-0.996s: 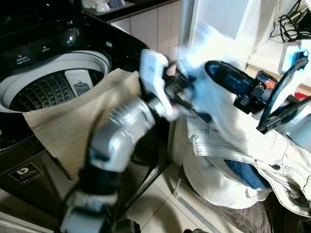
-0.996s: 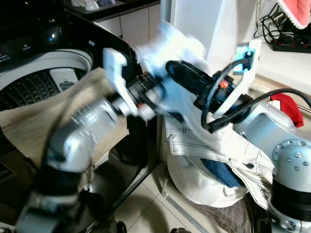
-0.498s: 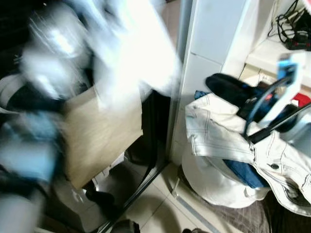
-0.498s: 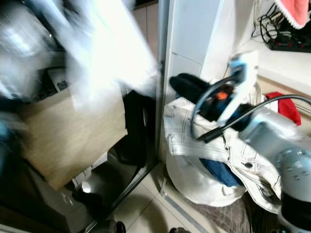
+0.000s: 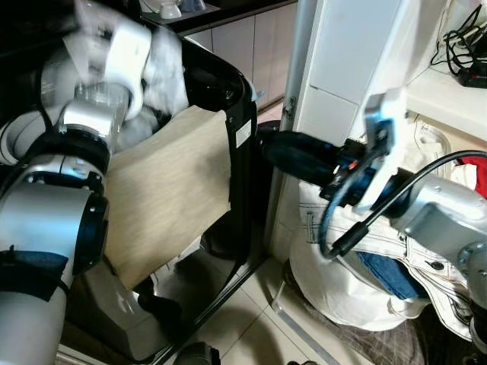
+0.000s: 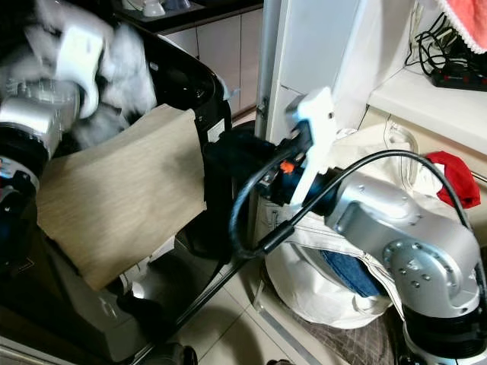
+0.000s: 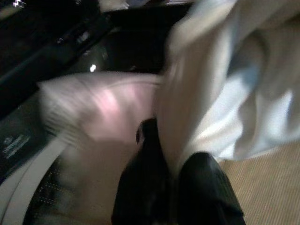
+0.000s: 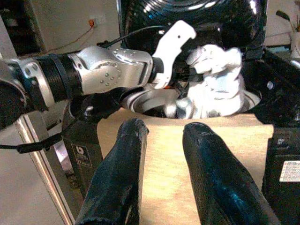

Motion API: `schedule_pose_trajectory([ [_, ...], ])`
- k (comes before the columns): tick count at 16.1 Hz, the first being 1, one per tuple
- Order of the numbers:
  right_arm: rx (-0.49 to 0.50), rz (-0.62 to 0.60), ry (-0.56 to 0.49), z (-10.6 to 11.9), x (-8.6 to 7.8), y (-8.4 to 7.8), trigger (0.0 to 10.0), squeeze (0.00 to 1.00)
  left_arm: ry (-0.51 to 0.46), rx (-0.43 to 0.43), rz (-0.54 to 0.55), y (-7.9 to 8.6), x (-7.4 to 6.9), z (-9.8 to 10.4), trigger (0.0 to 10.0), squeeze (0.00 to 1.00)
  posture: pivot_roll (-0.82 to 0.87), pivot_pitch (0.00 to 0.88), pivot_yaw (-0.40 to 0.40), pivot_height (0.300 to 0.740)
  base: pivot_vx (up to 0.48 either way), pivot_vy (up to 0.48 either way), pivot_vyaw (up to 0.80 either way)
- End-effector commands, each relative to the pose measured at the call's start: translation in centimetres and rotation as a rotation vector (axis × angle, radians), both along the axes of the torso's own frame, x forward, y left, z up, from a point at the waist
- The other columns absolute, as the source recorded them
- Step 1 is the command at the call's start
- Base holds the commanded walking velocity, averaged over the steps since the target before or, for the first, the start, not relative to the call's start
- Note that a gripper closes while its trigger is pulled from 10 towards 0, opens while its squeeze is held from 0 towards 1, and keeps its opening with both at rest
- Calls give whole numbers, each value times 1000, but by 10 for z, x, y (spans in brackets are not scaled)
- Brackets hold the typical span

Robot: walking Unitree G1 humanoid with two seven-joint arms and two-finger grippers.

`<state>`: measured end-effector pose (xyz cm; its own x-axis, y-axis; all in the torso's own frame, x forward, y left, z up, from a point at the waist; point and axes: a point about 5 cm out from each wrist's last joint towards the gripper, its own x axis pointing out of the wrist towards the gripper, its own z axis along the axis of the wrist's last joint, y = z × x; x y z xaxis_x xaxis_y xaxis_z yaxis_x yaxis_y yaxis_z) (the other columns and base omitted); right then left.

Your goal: Clothes washing

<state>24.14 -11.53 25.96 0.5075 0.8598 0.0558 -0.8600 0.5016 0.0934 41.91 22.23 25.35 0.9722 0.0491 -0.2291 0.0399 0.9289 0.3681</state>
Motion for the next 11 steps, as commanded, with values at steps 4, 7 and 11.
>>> schedule_pose_trajectory([
  [4,-30,19,-8,-3,-5,7,10000,0,1,-27,51,6,0,6,10000,1000,-73,0,37,740,0,0,0],
  [7,-40,11,-8,-3,-3,6,10000,0,-1,-18,46,6,0,9,10000,1000,-72,0,34,740,0,0,0],
  [11,-119,-396,68,-20,37,-23,10000,0,-184,-94,-86,-16,5,31,10000,1000,-79,0,46,740,0,0,0],
])
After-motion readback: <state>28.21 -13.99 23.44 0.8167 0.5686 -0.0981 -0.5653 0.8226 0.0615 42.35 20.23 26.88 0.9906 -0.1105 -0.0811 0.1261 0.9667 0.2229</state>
